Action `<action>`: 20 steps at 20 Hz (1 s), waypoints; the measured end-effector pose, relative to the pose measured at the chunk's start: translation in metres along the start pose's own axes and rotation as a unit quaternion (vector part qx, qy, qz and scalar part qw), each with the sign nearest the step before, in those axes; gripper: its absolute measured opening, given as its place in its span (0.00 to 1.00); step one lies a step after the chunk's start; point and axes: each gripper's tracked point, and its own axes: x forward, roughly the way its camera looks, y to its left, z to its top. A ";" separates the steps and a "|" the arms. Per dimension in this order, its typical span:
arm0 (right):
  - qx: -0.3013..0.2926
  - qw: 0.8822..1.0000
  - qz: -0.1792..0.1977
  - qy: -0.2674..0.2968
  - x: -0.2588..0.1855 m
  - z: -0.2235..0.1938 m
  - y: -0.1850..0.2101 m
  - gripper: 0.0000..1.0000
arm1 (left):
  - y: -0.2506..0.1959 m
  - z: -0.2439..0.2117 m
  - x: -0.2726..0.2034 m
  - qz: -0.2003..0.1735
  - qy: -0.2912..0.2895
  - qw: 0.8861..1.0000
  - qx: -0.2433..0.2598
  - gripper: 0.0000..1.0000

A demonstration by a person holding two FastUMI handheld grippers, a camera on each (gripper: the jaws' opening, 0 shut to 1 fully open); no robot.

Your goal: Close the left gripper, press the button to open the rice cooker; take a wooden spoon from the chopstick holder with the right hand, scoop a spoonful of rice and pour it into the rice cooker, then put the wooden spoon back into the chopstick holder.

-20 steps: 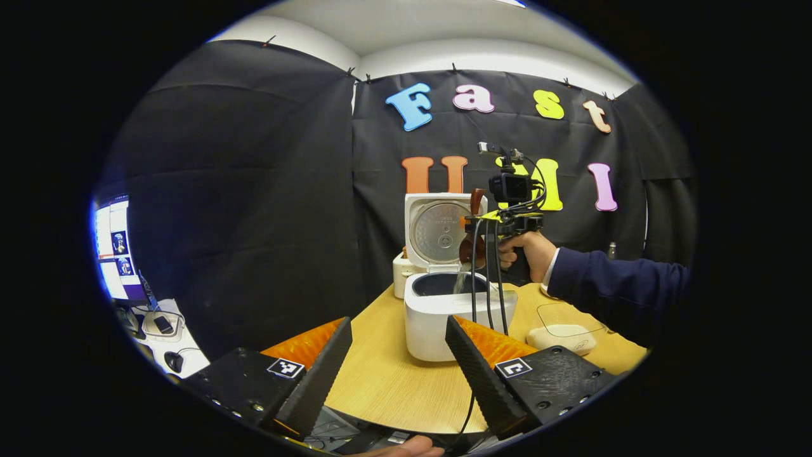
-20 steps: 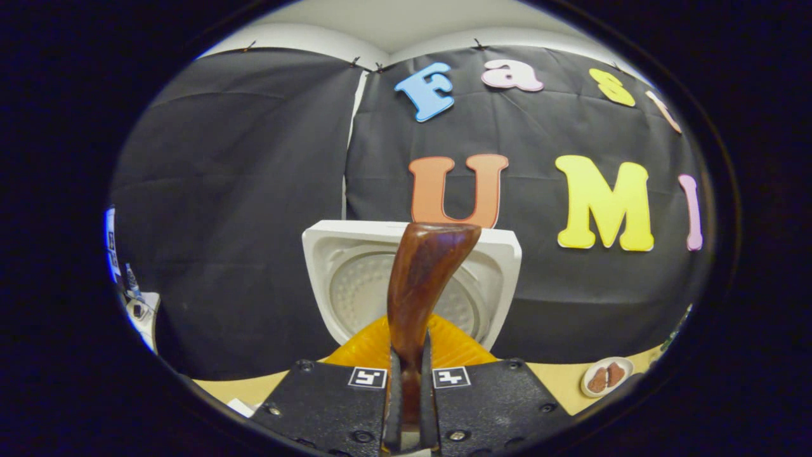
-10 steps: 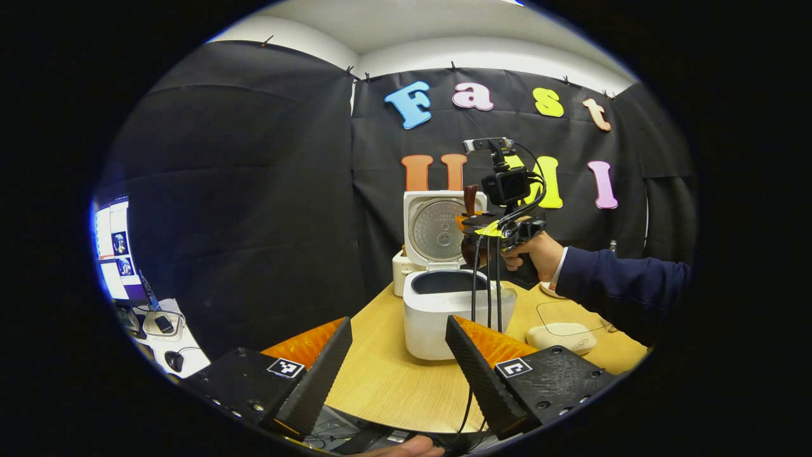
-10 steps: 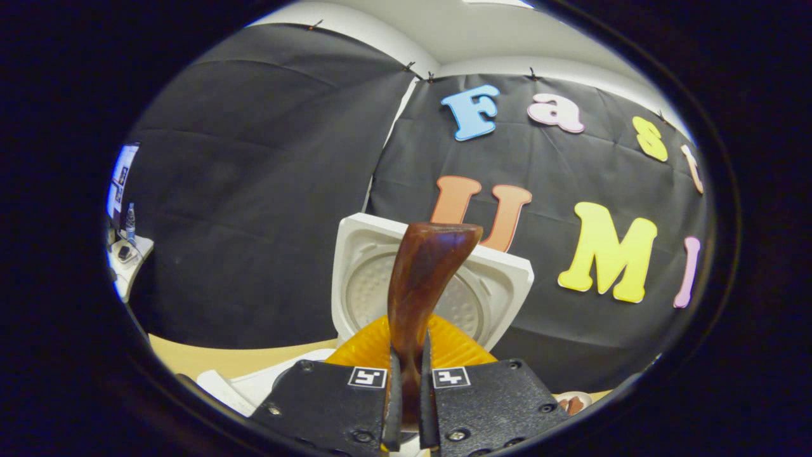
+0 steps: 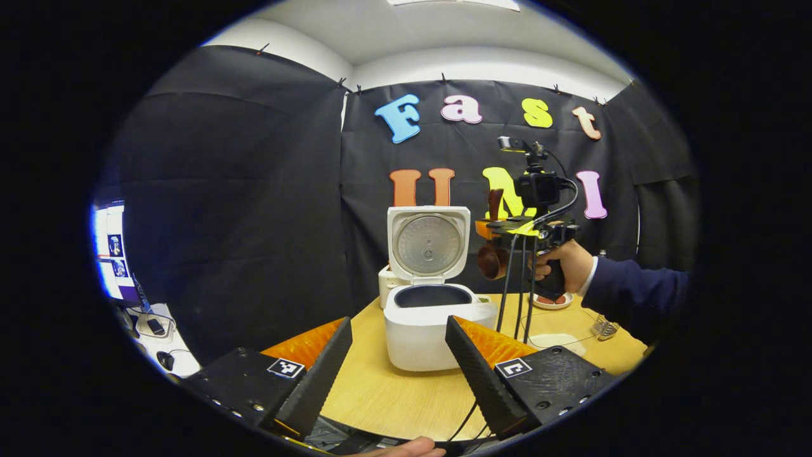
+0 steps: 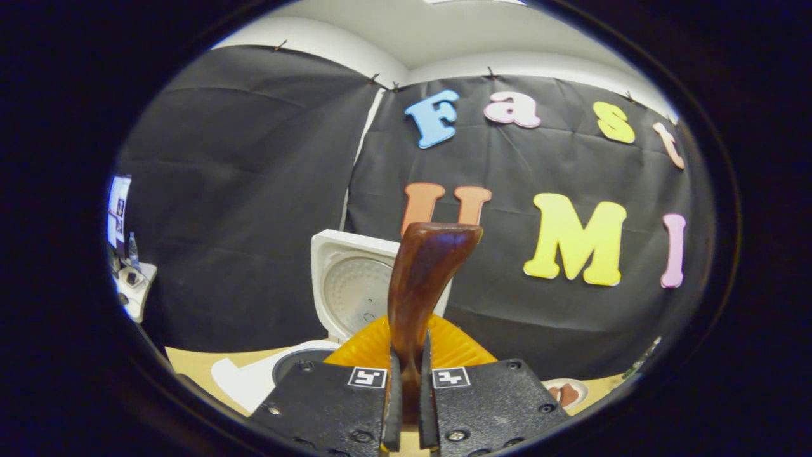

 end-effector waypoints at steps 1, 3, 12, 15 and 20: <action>0.008 1.000 -0.007 0.004 -0.008 -0.002 -0.012 0.13 | -0.005 -0.001 0.002 -0.005 0.001 1.000 -0.003 0.94; 0.020 0.999 -0.024 0.008 -0.031 -0.004 -0.041 0.13 | -0.018 -0.001 0.005 -0.016 0.002 1.000 -0.009 0.94; 0.057 0.993 -0.106 0.015 -0.127 -0.028 -0.167 0.13 | -0.082 0.000 0.024 -0.061 0.000 0.998 -0.014 0.94; 0.060 0.989 -0.134 0.010 -0.154 -0.034 -0.203 0.13 | -0.100 0.005 0.028 -0.072 -0.008 0.997 -0.005 0.94; 0.068 0.986 -0.153 0.016 -0.188 -0.052 -0.237 0.13 | -0.126 0.005 0.040 -0.084 -0.012 0.996 -0.005 0.94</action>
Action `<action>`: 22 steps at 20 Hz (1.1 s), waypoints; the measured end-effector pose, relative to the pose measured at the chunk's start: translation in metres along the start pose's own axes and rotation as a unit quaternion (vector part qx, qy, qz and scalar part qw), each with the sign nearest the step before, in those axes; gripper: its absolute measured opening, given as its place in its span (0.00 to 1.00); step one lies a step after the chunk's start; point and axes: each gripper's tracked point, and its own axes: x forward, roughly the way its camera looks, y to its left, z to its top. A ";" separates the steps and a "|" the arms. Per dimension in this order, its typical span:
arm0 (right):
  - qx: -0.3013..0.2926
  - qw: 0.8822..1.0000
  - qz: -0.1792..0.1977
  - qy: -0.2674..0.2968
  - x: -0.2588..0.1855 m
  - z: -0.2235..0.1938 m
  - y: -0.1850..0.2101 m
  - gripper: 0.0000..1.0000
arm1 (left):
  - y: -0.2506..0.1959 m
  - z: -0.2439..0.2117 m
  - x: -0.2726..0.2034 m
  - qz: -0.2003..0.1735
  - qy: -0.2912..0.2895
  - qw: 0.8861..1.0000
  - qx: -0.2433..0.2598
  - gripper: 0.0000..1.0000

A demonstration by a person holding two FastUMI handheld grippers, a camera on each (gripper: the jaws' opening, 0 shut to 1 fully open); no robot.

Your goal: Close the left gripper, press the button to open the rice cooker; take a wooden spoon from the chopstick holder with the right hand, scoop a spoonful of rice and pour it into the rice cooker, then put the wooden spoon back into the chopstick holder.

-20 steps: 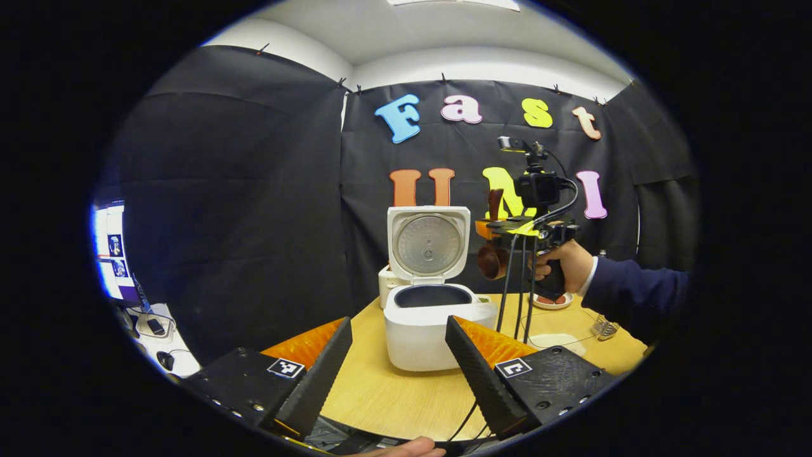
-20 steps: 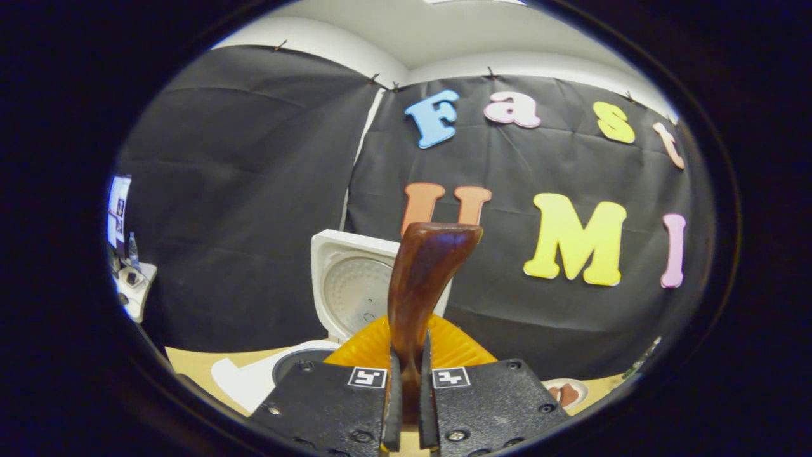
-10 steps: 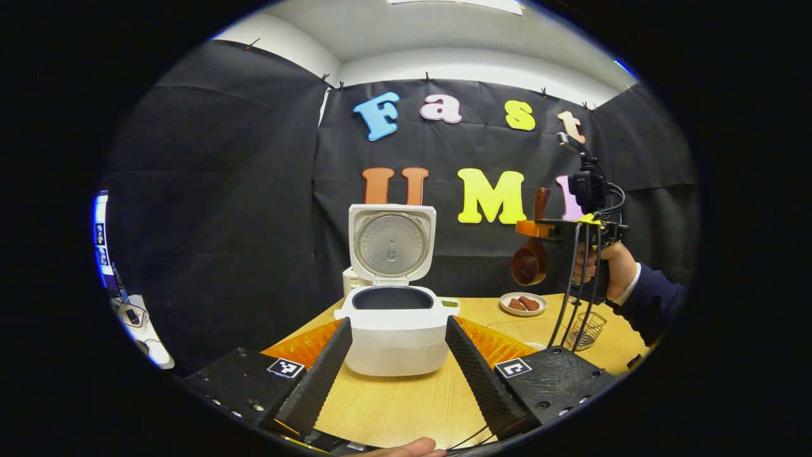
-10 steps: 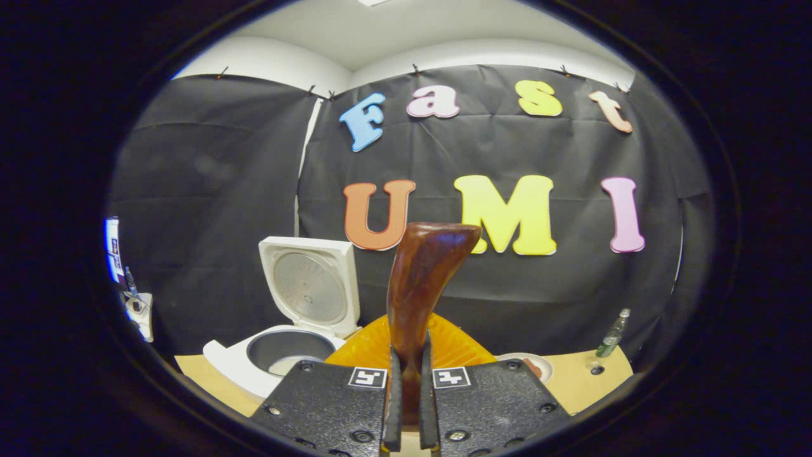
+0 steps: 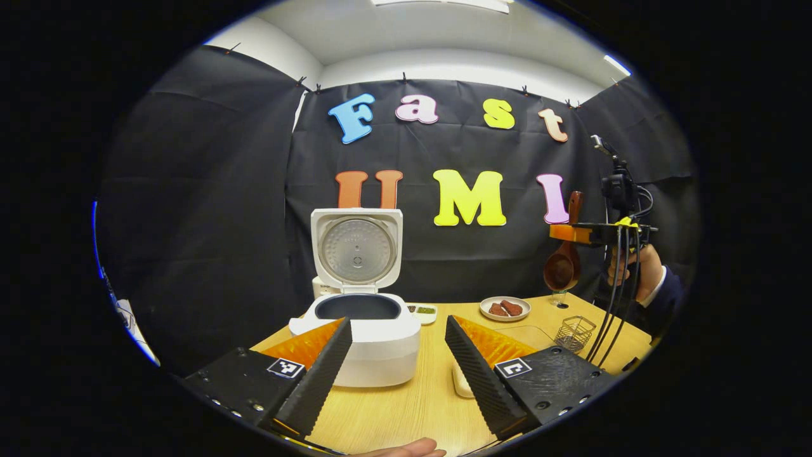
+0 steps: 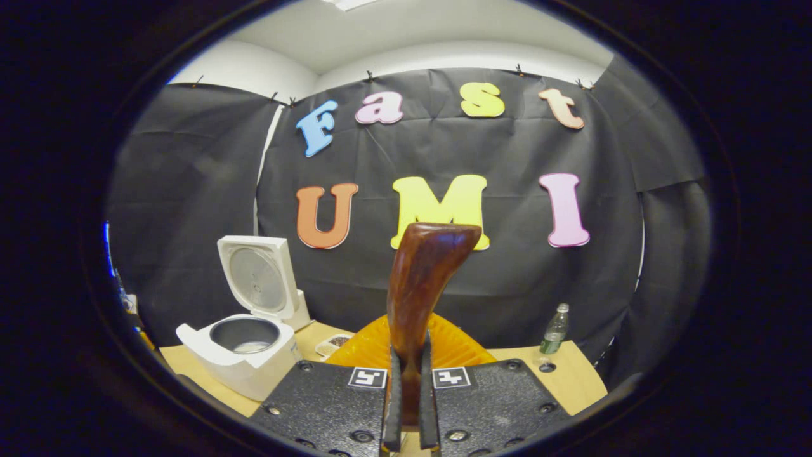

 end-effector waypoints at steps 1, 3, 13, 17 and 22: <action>0.001 1.000 -0.004 0.004 -0.005 -0.005 -0.010 0.13 | -0.006 -0.001 0.002 -0.006 0.002 1.000 -0.001 0.94; 0.006 1.000 -0.025 0.007 -0.014 -0.011 -0.034 0.13 | -0.010 -0.001 0.003 -0.009 -0.003 1.000 -0.003 0.94; 0.034 0.995 -0.087 0.042 -0.022 -0.077 -0.101 0.14 | -0.015 -0.008 0.006 -0.017 0.000 1.000 -0.010 0.94; 0.032 0.992 -0.110 0.047 -0.010 -0.102 -0.121 0.16 | -0.008 -0.014 0.008 -0.010 0.008 1.000 -0.008 0.94; 0.055 0.990 -0.126 0.043 -0.009 -0.119 -0.140 0.19 | 0.000 -0.014 0.013 -0.002 0.010 1.000 -0.010 0.94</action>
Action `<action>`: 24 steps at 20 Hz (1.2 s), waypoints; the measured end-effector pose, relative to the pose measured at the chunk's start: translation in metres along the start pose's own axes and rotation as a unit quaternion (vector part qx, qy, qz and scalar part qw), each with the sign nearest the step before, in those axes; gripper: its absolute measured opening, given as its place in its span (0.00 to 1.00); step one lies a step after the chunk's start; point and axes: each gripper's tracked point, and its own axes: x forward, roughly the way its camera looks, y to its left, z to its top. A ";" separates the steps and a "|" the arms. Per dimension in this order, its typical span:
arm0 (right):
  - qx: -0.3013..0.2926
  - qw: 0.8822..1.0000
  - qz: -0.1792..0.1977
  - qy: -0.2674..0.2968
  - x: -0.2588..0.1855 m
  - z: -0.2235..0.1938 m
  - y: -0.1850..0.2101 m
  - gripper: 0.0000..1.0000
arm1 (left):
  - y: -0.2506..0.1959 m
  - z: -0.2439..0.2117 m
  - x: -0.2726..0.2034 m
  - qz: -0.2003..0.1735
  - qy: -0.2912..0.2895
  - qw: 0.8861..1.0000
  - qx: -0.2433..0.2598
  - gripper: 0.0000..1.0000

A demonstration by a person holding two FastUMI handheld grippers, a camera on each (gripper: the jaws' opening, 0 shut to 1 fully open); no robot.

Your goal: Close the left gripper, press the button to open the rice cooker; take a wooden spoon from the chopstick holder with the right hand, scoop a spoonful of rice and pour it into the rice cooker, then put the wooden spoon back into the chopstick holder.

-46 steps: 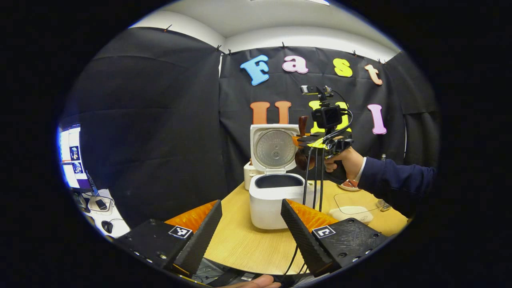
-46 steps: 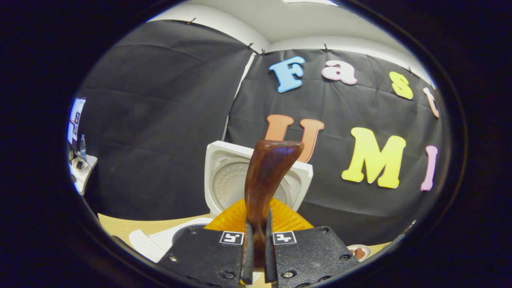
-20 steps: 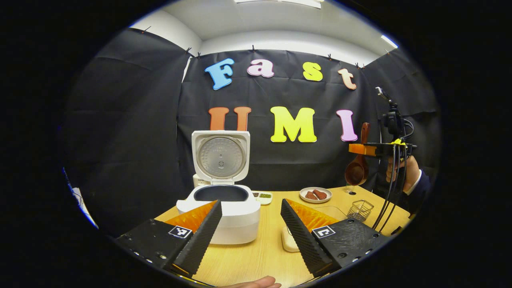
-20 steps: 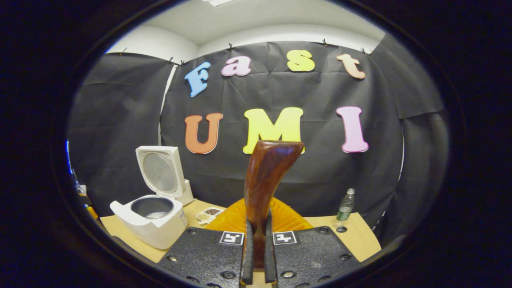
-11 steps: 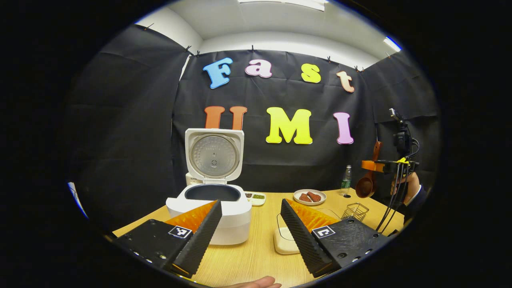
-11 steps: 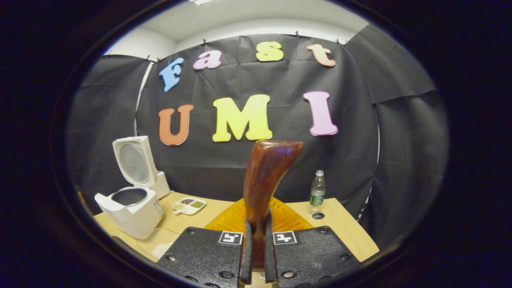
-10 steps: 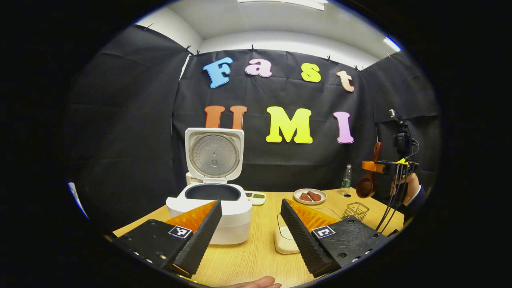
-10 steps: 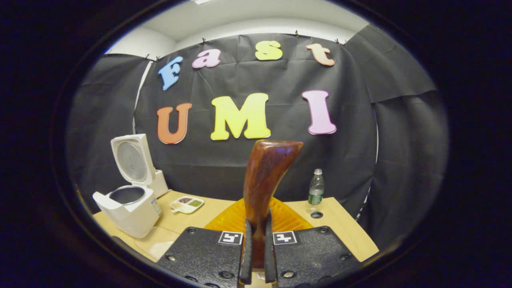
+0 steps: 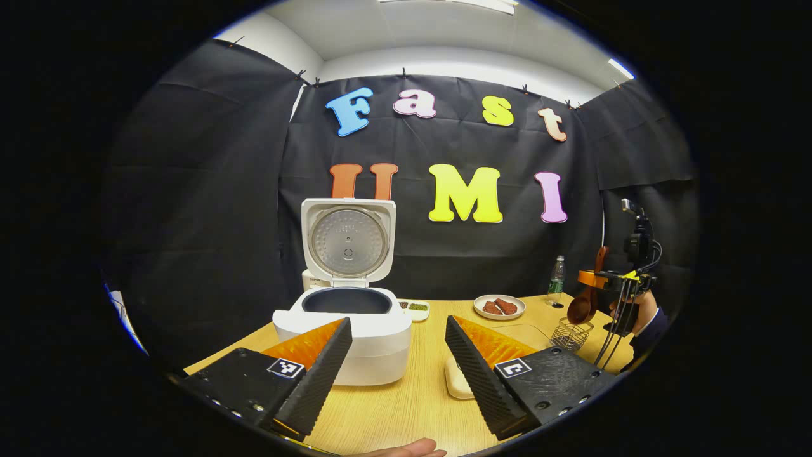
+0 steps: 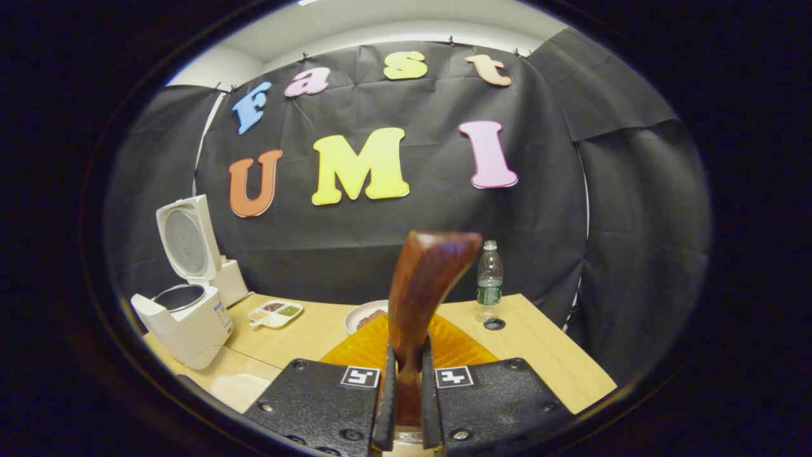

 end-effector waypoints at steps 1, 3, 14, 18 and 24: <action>-0.001 1.000 -0.024 -0.005 0.001 0.002 -0.013 0.35 | 0.002 0.001 0.002 0.003 0.001 1.000 0.001 0.94; 0.006 0.999 -0.039 -0.023 -0.012 0.011 -0.020 0.67 | 0.008 0.003 0.006 0.011 0.001 1.000 0.005 0.94; -0.029 0.994 -0.061 -0.085 -0.119 0.070 -0.008 1.00 | 0.034 0.045 0.047 0.012 -0.017 1.000 -0.011 0.94; -0.031 0.996 -0.052 -0.067 -0.144 0.064 0.000 0.95 | 0.038 0.077 0.056 0.011 -0.030 0.999 -0.012 0.94; -0.015 0.999 -0.030 -0.036 -0.155 0.050 0.009 1.00 | 0.034 0.156 0.081 0.002 -0.080 0.996 0.031 0.92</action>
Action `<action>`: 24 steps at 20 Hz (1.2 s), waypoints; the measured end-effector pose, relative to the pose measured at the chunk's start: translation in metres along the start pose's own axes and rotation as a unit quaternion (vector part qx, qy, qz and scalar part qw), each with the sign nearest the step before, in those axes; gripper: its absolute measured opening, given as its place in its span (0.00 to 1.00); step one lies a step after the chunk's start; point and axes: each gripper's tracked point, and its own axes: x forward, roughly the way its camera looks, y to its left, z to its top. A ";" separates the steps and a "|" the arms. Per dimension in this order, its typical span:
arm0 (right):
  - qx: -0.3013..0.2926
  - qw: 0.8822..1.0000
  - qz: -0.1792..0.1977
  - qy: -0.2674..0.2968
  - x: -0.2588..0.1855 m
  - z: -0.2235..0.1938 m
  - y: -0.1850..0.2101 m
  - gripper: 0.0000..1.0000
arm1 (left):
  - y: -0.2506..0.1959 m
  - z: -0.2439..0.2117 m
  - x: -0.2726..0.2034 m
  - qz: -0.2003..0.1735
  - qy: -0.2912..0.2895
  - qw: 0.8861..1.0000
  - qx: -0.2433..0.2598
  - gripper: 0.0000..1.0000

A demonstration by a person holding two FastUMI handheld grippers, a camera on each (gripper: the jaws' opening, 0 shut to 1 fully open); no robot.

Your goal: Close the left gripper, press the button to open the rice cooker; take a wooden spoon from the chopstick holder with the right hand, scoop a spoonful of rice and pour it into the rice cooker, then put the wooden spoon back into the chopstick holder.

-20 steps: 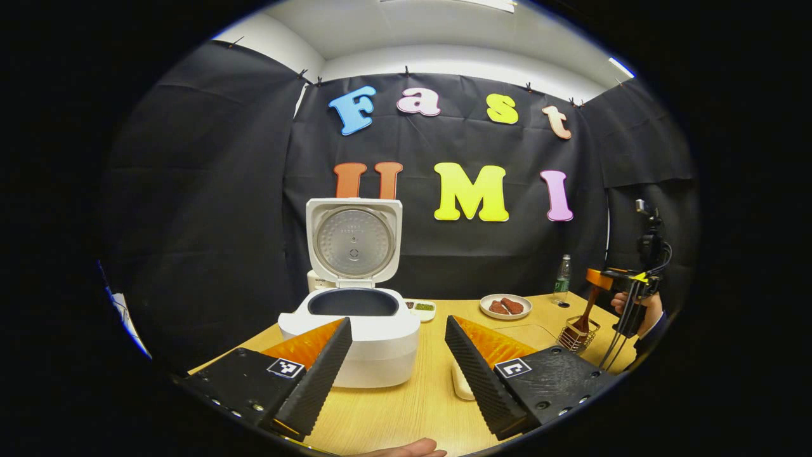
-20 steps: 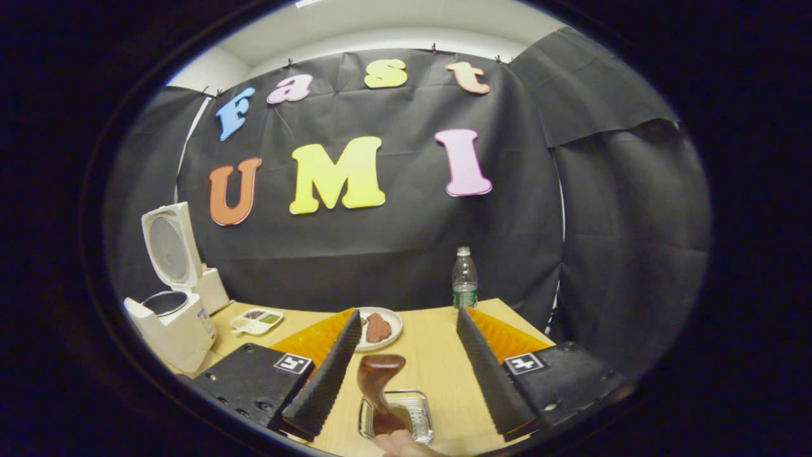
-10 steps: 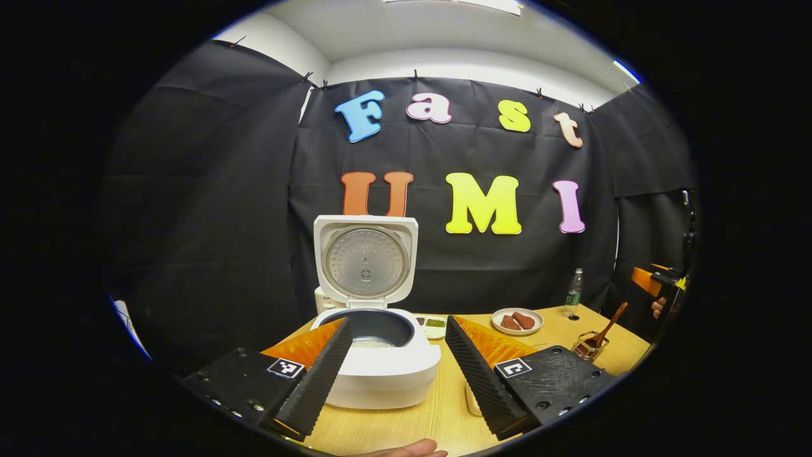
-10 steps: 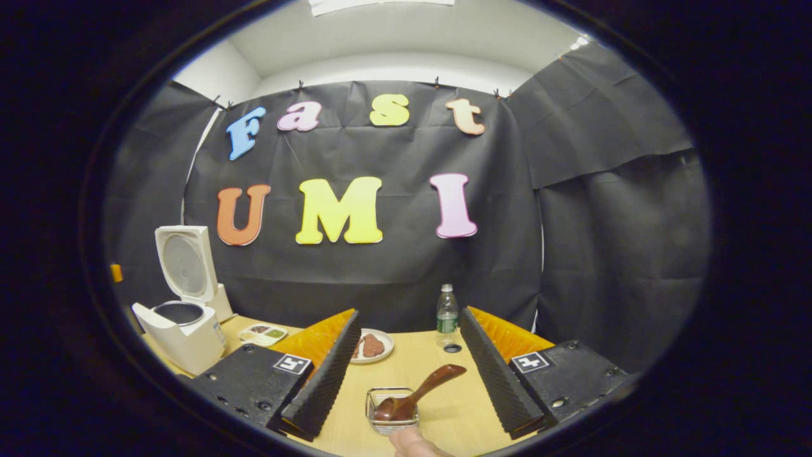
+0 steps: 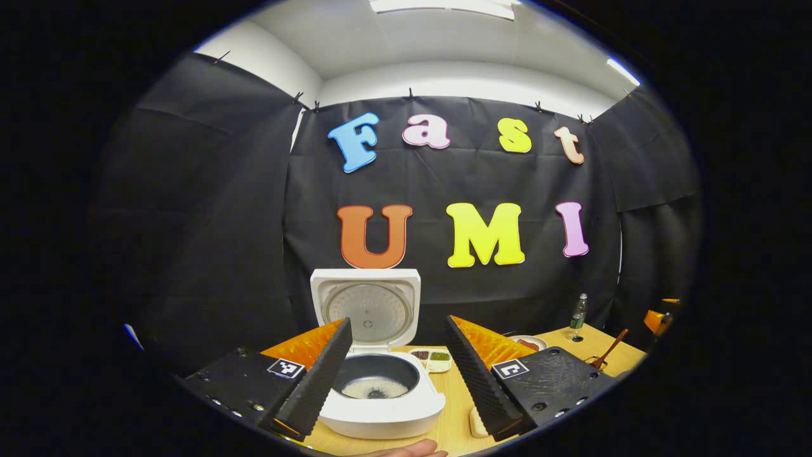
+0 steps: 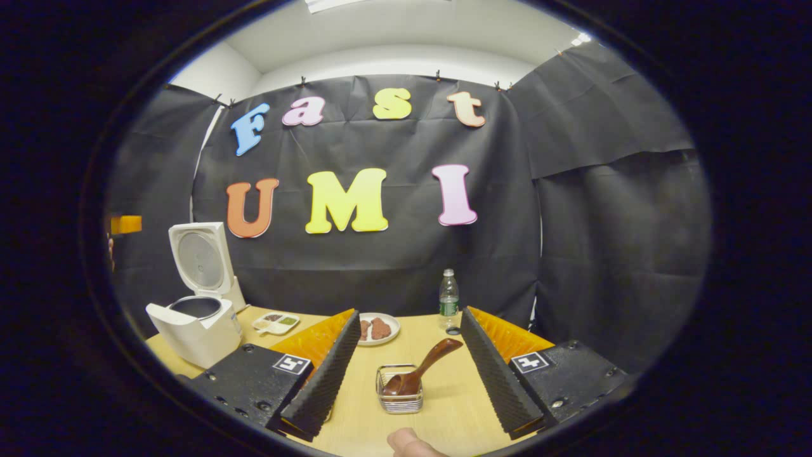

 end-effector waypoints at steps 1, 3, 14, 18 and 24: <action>0.005 1.000 0.005 0.002 -0.001 -0.002 0.001 1.00 | -0.006 0.010 0.010 -0.018 -0.010 1.000 -0.002 0.92; 0.031 0.999 0.015 -0.005 -0.004 -0.001 0.003 0.96 | -0.006 0.029 0.033 -0.036 -0.035 0.999 -0.010 0.93; 0.051 0.997 0.049 -0.044 -0.012 -0.002 0.005 0.95 | 0.057 0.037 0.176 0.023 -0.049 0.998 -0.023 0.95; 0.036 0.996 0.057 -0.060 -0.011 -0.005 0.015 0.94 | 0.074 0.011 0.227 0.044 -0.025 0.998 -0.025 0.92; 0.027 0.995 0.076 -0.066 -0.001 -0.011 0.035 0.95 | 0.093 -0.003 0.277 0.062 -0.015 0.997 -0.038 0.92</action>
